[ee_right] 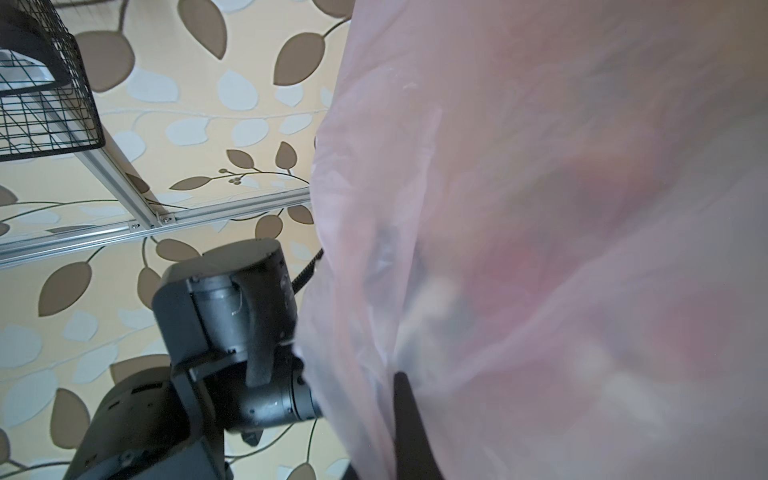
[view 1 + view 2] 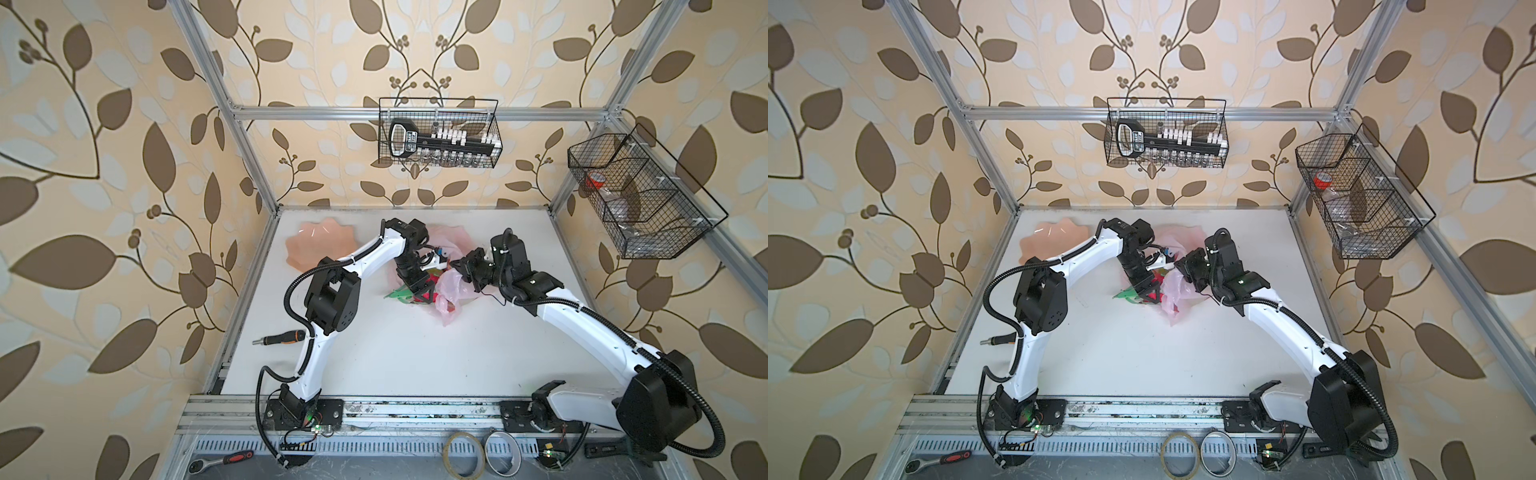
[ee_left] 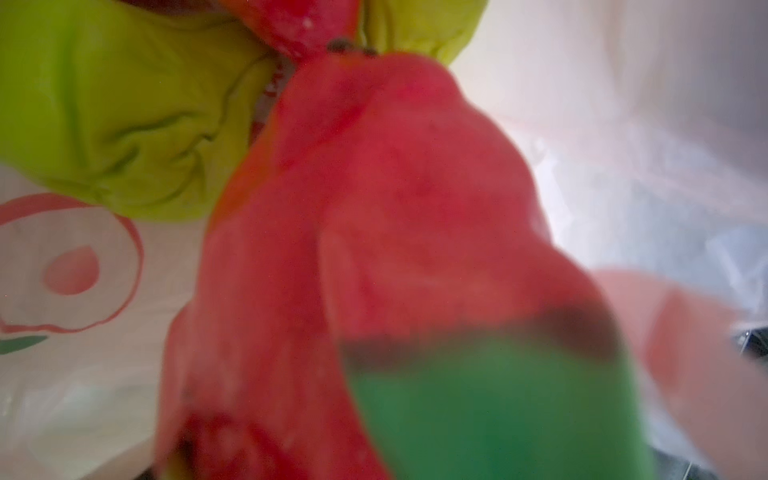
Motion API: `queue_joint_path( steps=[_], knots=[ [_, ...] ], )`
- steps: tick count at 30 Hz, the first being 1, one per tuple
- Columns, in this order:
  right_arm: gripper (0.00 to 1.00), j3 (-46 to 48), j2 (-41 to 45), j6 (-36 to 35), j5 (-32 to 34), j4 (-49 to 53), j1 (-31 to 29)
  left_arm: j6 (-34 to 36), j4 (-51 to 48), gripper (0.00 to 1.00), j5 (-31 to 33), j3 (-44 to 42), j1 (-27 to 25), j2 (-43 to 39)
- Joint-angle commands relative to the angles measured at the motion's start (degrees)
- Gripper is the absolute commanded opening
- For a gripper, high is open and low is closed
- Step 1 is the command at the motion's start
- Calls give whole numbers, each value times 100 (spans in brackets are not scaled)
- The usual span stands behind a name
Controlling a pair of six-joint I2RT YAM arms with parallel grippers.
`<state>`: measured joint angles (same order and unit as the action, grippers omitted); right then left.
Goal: Place the fruits into the plastic bag
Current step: 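Lower the dragon fruit into the pink bag and open the left gripper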
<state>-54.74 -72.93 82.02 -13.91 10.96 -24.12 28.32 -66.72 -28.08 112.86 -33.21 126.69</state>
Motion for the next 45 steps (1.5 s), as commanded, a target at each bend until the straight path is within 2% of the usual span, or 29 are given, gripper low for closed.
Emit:
queue_joint_path(
  steps=[1, 10, 16, 24, 30, 36, 39, 41, 45],
  knots=[
    [0, 32, 138, 121, 73, 90, -53, -374, -65, 32, -172, 396, 69, 10],
    [0, 75, 216, 147, 123, 90, -98, -1713, 970, 32, -274, 612, 97, 72],
    [0, 100, 264, 143, 144, 125, -109, -2604, 1839, 33, -763, 582, 105, -76],
    [0, 113, 264, 138, 163, 121, -119, -4291, 3079, 33, -1785, 491, 61, -37],
    [0, 144, 256, 166, 187, 64, -145, -5853, 4018, 36, -1859, 161, 18, 136],
    [0, 191, 244, 203, 201, -9, -171, -7219, 5064, 39, -1570, -81, -104, 267],
    [0, 221, 245, 212, 197, -15, -181, -7677, 5449, 46, -1543, -78, -157, 329],
    [0, 246, 245, 214, 205, -26, -181, -7692, 5472, 49, -1507, -11, -226, 387],
    [0, 283, 235, 244, 191, -85, -181, -8053, 5687, 67, -1528, -212, -322, 432]
  ],
)
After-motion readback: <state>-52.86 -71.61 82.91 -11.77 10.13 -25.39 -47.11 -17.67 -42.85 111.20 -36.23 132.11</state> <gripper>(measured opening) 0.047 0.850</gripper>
